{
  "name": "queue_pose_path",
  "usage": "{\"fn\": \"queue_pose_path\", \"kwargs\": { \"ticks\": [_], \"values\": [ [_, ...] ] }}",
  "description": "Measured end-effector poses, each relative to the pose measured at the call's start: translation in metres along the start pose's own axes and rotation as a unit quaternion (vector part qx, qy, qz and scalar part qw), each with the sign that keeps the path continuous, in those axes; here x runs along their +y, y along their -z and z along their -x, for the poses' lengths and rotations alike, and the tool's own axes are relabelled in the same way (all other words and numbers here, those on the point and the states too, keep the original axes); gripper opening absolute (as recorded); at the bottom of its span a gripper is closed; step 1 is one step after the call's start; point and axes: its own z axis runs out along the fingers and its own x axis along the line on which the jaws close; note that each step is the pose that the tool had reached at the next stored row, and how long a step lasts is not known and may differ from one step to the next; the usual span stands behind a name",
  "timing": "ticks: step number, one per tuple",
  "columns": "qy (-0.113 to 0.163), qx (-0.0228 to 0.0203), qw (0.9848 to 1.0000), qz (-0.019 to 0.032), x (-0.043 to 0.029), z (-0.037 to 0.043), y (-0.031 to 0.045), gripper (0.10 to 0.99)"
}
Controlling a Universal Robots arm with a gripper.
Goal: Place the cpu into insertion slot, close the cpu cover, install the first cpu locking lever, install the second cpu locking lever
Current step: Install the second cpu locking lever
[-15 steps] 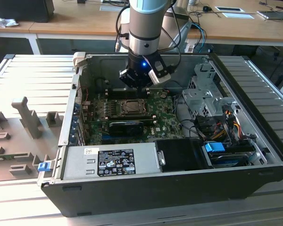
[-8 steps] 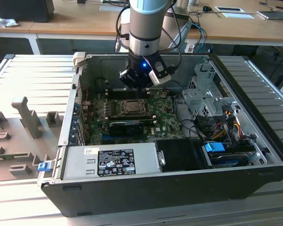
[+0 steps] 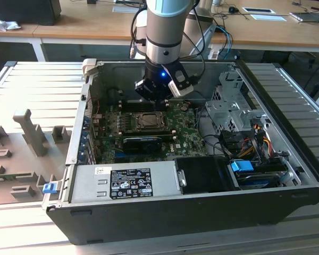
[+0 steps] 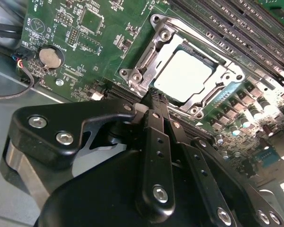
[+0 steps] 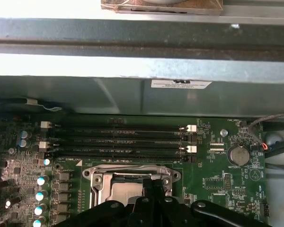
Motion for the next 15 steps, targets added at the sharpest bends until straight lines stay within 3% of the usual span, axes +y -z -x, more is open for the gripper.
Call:
{"fn": "queue_pose_path", "kwargs": {
  "ticks": [15],
  "values": [
    [0.000, 0.0000, 1.0000, 0.0000, -0.0056, 0.0003, 0.0008, 0.106]
  ]
}}
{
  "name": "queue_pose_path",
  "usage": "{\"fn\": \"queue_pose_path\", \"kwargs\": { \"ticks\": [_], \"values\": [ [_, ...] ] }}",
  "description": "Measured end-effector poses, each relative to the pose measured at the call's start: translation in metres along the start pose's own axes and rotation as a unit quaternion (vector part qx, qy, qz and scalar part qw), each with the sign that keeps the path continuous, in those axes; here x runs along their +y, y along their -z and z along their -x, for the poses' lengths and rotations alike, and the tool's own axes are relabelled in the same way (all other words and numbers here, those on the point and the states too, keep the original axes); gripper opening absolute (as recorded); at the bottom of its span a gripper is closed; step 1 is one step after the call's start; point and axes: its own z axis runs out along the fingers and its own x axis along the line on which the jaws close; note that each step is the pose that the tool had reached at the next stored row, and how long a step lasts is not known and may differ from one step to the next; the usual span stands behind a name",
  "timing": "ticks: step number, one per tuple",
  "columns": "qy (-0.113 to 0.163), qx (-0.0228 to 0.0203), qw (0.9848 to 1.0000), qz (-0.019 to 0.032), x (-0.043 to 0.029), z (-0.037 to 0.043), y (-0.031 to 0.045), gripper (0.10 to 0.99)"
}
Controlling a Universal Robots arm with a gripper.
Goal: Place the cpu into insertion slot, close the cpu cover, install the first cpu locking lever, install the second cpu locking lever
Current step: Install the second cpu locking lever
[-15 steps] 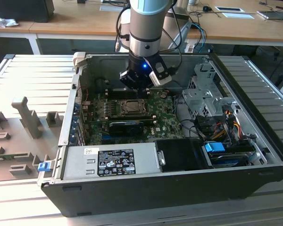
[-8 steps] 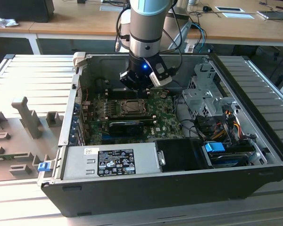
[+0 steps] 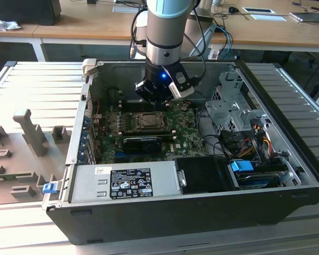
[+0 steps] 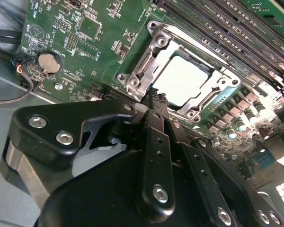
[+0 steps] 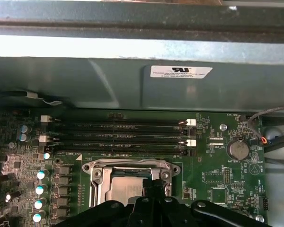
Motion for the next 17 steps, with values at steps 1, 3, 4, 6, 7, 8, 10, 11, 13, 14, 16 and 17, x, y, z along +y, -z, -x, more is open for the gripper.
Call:
{"fn": "queue_pose_path", "kwargs": {
  "ticks": [1, 3, 4, 6, 7, 8, 10, 11, 13, 14, 16, 17],
  "values": [
    [0.000, 0.0000, 1.0000, -0.0001, -0.0003, 0.0000, 0.0001, 0.106],
    [0.000, 0.0000, 1.0000, 0.0000, -0.0010, 0.0000, 0.0001, 0.106],
    [0.000, 0.0000, 1.0000, 0.0000, -0.0013, 0.0000, 0.0002, 0.106],
    [0.000, 0.0000, 1.0000, 0.0000, -0.0019, 0.0000, 0.0003, 0.106],
    [0.000, 0.0000, 1.0000, 0.0000, -0.0022, 0.0000, 0.0003, 0.106],
    [0.000, 0.0000, 1.0000, 0.0000, -0.0024, 0.0000, 0.0004, 0.106],
    [0.000, 0.0000, 1.0000, 0.0000, -0.0029, 0.0000, 0.0004, 0.106],
    [0.000, 0.0000, 1.0000, 0.0000, -0.0030, 0.0000, 0.0004, 0.106],
    [0.000, 0.0000, 1.0000, 0.0000, -0.0036, 0.0000, 0.0005, 0.106],
    [0.000, 0.0000, 1.0000, 0.0000, -0.0040, 0.0000, 0.0006, 0.106],
    [0.000, 0.0000, 1.0000, 0.0000, -0.0046, 0.0001, 0.0006, 0.106],
    [0.000, 0.0000, 1.0000, 0.0000, -0.0048, 0.0001, 0.0007, 0.106]
  ]
}}
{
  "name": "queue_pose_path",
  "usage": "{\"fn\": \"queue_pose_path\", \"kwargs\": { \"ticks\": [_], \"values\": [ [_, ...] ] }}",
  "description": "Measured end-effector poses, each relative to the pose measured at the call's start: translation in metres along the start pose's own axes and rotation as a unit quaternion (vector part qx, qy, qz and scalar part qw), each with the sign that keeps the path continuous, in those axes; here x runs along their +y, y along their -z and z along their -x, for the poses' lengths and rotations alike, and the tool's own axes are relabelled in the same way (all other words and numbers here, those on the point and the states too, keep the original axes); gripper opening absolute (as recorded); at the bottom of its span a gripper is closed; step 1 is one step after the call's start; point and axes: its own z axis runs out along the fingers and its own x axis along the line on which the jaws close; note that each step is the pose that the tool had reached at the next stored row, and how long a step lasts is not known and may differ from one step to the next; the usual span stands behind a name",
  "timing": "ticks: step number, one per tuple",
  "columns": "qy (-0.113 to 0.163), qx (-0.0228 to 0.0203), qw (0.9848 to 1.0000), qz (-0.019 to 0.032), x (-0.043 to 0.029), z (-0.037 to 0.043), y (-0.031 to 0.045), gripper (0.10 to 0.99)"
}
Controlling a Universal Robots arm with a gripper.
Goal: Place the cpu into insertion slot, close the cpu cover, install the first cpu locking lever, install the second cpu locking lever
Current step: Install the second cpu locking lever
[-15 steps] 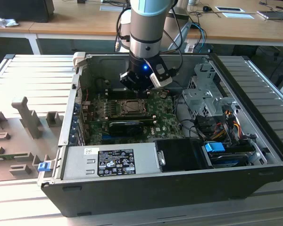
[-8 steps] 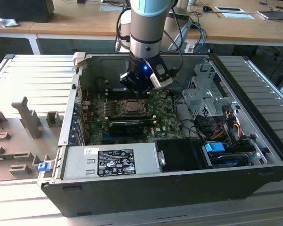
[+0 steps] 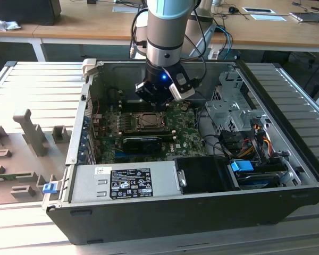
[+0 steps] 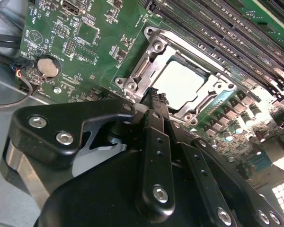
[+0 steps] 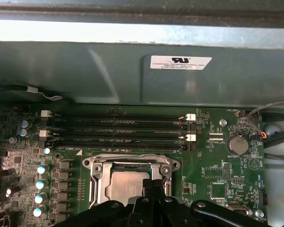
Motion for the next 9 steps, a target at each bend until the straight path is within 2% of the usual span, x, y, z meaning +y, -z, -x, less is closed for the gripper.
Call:
{"fn": "queue_pose_path", "kwargs": {
  "ticks": [9],
  "values": [
    [0.000, 0.0000, 1.0000, 0.0000, -0.0024, 0.0004, 0.0003, 0.106]
  ]
}}
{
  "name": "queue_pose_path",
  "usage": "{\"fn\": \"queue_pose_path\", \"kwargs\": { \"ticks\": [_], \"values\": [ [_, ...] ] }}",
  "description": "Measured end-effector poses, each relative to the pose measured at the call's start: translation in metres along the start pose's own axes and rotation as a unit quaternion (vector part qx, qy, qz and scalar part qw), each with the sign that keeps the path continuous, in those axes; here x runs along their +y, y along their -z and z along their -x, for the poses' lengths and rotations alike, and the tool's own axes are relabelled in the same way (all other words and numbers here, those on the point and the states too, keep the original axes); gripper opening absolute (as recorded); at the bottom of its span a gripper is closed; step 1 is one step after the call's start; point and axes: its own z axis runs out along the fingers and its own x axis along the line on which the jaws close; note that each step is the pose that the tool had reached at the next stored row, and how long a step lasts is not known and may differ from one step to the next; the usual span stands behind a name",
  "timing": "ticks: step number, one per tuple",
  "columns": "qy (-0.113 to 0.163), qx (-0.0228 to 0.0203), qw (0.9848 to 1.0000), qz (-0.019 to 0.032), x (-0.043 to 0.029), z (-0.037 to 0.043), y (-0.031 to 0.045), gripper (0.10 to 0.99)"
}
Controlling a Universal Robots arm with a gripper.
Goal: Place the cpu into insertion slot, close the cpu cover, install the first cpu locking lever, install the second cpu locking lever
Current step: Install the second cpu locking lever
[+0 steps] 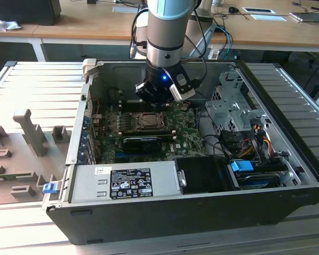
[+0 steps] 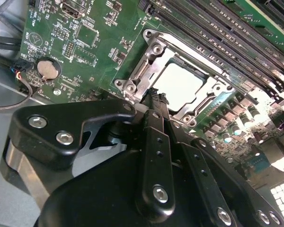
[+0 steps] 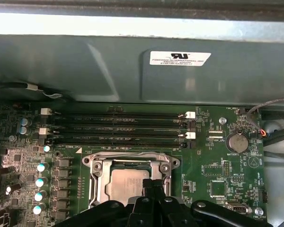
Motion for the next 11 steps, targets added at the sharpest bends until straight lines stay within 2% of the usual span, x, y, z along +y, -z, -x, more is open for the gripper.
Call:
{"fn": "queue_pose_path", "kwargs": {
  "ticks": [5, 11],
  "values": [
    [0.000, 0.0000, 1.0000, -0.0001, -0.0002, 0.0000, 0.0013, 0.106],
    [0.000, 0.0000, 1.0000, -0.0001, 0.0014, 0.0002, 0.0118, 0.106]
  ]
}}
